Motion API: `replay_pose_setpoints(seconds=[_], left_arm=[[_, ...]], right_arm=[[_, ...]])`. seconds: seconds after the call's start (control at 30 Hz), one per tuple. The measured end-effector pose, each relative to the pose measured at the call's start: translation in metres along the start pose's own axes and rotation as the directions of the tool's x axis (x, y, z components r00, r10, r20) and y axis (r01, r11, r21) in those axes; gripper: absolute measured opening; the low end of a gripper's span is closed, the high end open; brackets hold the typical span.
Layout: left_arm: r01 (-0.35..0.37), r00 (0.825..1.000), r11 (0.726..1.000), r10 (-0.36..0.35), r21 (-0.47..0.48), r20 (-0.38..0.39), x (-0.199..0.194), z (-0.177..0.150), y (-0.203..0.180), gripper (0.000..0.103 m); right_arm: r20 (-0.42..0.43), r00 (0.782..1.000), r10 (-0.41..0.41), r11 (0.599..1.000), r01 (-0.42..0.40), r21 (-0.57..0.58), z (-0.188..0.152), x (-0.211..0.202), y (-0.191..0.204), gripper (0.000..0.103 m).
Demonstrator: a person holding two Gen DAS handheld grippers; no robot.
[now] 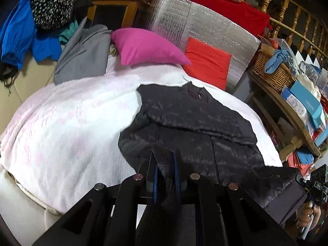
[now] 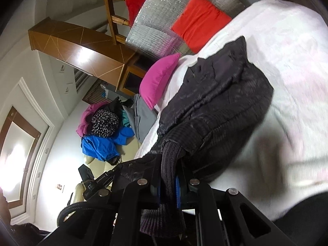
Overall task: Fold large clothes
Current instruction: 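Lift the hem with both tools and fold it toward the collar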
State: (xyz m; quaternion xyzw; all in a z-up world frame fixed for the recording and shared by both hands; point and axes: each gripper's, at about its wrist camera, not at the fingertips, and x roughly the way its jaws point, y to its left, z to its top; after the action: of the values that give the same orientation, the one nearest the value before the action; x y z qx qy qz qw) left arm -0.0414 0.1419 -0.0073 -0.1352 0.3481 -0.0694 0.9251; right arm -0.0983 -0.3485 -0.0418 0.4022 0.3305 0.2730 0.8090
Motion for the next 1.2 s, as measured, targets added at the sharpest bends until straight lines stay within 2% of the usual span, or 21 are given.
replay_pose_setpoints(seconds=[0.4, 0.53, 0.83, 1.2], left_arm=[[-0.023, 0.998, 0.999, 0.026, -0.038, 0.060, 0.013, 0.047, -0.004, 0.015], [-0.050, 0.996, 0.998, 0.053, -0.047, 0.075, 0.021, 0.060, -0.006, 0.015], [-0.140, 0.985, 0.988, 0.145, -0.058, 0.088, 0.043, 0.078, -0.016, 0.015], [-0.160, 0.983, 0.985, 0.165, -0.059, 0.081, 0.060, 0.090, -0.018, 0.015]], right_arm=[[0.105, 0.994, -0.012, 1.000, 0.012, -0.003, 0.056, 0.010, 0.009, 0.010], [0.146, 0.989, -0.019, 1.000, 0.018, 0.006, 0.074, 0.013, 0.008, 0.010], [0.177, 0.981, -0.074, 0.997, 0.071, 0.022, 0.113, 0.034, 0.006, 0.010], [0.182, 0.976, -0.116, 0.993, 0.114, 0.020, 0.130, 0.047, 0.005, 0.010]])
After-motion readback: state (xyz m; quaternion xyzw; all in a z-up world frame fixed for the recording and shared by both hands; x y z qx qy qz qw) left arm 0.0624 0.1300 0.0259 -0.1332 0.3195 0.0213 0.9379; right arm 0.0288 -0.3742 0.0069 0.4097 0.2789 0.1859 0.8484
